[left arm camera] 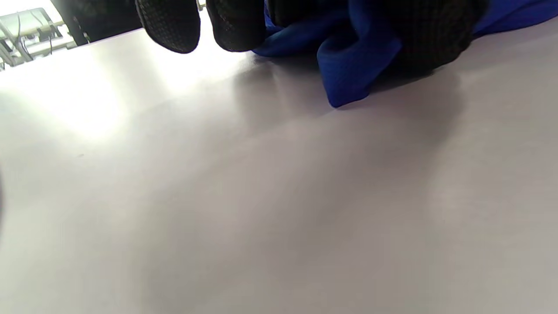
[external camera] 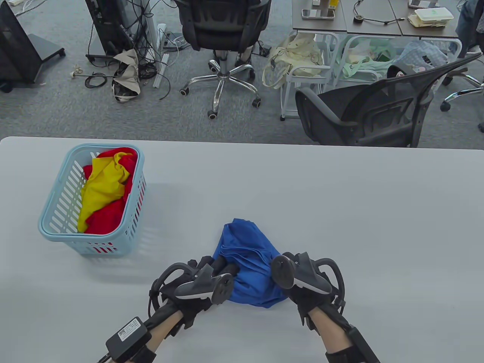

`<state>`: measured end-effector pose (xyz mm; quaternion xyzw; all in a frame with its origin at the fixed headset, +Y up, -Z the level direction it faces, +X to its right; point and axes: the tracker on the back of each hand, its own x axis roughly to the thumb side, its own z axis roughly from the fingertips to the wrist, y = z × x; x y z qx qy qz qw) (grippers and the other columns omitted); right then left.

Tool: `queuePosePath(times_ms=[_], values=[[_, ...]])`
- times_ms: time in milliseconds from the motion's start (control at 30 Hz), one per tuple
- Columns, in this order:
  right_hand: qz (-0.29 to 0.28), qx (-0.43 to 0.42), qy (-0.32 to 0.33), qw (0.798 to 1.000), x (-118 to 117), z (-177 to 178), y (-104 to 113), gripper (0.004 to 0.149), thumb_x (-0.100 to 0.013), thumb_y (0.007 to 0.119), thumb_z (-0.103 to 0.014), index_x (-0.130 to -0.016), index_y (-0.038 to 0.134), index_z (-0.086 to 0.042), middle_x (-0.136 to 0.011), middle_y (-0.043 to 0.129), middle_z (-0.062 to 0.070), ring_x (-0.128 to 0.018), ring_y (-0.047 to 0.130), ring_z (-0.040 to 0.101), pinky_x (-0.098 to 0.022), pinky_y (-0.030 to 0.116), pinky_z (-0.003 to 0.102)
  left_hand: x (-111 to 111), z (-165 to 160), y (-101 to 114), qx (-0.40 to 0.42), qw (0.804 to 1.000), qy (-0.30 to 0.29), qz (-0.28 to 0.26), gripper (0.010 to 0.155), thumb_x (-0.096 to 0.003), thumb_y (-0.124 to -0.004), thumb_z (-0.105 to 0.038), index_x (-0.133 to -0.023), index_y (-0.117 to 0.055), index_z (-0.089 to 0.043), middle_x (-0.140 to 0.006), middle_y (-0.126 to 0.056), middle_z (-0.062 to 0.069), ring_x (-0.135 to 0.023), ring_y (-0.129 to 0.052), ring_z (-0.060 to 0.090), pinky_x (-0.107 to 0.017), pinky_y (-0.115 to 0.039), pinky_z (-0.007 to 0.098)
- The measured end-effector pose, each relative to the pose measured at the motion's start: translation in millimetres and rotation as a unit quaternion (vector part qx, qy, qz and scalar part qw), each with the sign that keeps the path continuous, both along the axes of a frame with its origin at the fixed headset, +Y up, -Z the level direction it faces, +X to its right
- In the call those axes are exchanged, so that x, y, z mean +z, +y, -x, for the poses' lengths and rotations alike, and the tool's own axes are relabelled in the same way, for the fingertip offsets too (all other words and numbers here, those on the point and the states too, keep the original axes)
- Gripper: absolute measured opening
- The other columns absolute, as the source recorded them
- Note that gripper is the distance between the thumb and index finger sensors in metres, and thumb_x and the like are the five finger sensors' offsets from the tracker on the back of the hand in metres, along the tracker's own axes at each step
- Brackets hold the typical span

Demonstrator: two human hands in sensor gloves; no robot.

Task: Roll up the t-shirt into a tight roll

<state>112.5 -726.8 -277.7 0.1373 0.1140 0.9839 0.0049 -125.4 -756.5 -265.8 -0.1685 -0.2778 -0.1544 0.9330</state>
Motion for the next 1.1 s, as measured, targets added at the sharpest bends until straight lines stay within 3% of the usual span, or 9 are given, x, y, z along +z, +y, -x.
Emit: queuePosePath(times_ms=[300,500,567,667,767,900,967,1033,1100], values=[[-0.057,-0.111,-0.138,0.983,2.5,-76.3,28.0,0.041,-0.065,0.064,-0.035,-0.105,0.064,-0.024,-0.098,0.077,0.003,-0.071,0.092,0.016,-0.056,0.076,0.041,0.6,3.9,15.1,0.022,1.0,0.011,-0.012,0.068,-0.0526,-0.064,-0.063,-0.115,-0.054,-0.037,-0.125,-0.063,-0.007,-0.116,-0.065,0.032,-0.08,-0.06,0.06],[-0.1,-0.109,-0.29,0.945,11.6,-143.2,34.7,0.041,-0.067,0.061,-0.034,-0.106,0.061,-0.022,-0.099,0.074,0.005,-0.073,0.09,0.019,-0.058,0.074,0.042,-6.6,18.7,18.7,-0.003,0.998,0.054,-0.031,0.056,-0.0545,-0.061,-0.063,-0.1,-0.08,-0.035,-0.113,-0.082,-0.005,-0.112,-0.073,0.031,-0.079,-0.059,0.062],[-0.08,-0.135,-0.309,0.938,13.6,-163.1,29.4,0.041,-0.066,0.063,-0.033,-0.106,0.062,-0.023,-0.1,0.073,0.006,-0.075,0.09,0.021,-0.058,0.074,0.044,-7.4,18.0,22.1,-0.005,0.998,0.048,-0.042,0.054,-0.056,-0.06,-0.061,-0.095,-0.086,-0.034,-0.115,-0.079,-0.003,-0.112,-0.07,0.031,-0.08,-0.057,0.062],[-0.038,-0.202,-0.289,0.935,10.2,-165.4,17.5,0.041,-0.066,0.065,-0.029,-0.106,0.064,-0.021,-0.106,0.07,0.011,-0.083,0.087,0.03,-0.061,0.071,0.049,-8.8,7.5,33.5,-0.002,0.997,0.051,-0.061,0.06,-0.0567,-0.059,-0.061,-0.11,-0.068,-0.035,-0.121,-0.07,0.001,-0.114,-0.066,0.035,-0.08,-0.057,0.062],[-0.043,-0.122,-0.279,0.952,4.8,-152.6,16.2,0.041,-0.065,0.066,-0.029,-0.106,0.065,-0.023,-0.11,0.068,0.011,-0.09,0.083,0.033,-0.063,0.07,0.05,-14.9,-19.6,43.4,0.025,0.998,0.037,-0.044,0.069,-0.0578,-0.06,-0.06,-0.12,-0.045,-0.034,-0.129,-0.054,0.007,-0.116,-0.061,0.037,-0.081,-0.057,0.062],[-0.038,-0.141,-0.247,0.958,4.8,-142.6,16.6,0.041,-0.064,0.066,-0.029,-0.105,0.066,-0.023,-0.111,0.068,0.01,-0.092,0.083,0.033,-0.063,0.069,0.05,-44.3,-62.9,38.7,-0.017,0.999,0.028,-0.036,0.085,-0.0589,-0.061,-0.057,-0.121,-0.012,-0.026,-0.132,-0.027,0.009,-0.12,-0.045,0.041,-0.083,-0.052,0.062],[-0.043,-0.145,-0.244,0.958,6.3,-143.5,18.9,0.041,-0.064,0.066,-0.029,-0.105,0.066,-0.023,-0.111,0.068,0.01,-0.092,0.083,0.032,-0.063,0.07,0.05,-75.8,-80.4,24.8,-0.048,0.997,0.045,-0.031,0.092,-0.0585,-0.063,-0.056,-0.117,0.0,-0.023,-0.131,-0.018,0.009,-0.12,-0.037,0.042,-0.083,-0.049,0.062],[-0.045,-0.151,-0.242,0.957,7.8,-146.3,20.6,0.041,-0.064,0.066,-0.029,-0.105,0.066,-0.023,-0.11,0.068,0.009,-0.091,0.083,0.032,-0.063,0.07,0.049,-95.1,-86.0,9.1,-0.05,0.997,0.059,0.021,0.087,-0.0569,-0.066,-0.055,-0.116,-0.007,-0.033,-0.13,-0.024,0.008,-0.118,-0.039,0.043,-0.082,-0.05,0.062],[-0.049,-0.162,-0.246,0.954,9.5,-149.5,21.6,0.041,-0.065,0.065,-0.03,-0.105,0.065,-0.022,-0.11,0.068,0.009,-0.09,0.084,0.031,-0.062,0.07,0.048,-99.3,-85.2,8.0,-0.032,0.996,0.051,0.061,0.071,-0.0582,-0.063,-0.052,-0.114,-0.021,-0.044,-0.129,-0.033,0.007,-0.117,-0.045,0.039,-0.082,-0.052,0.06]])
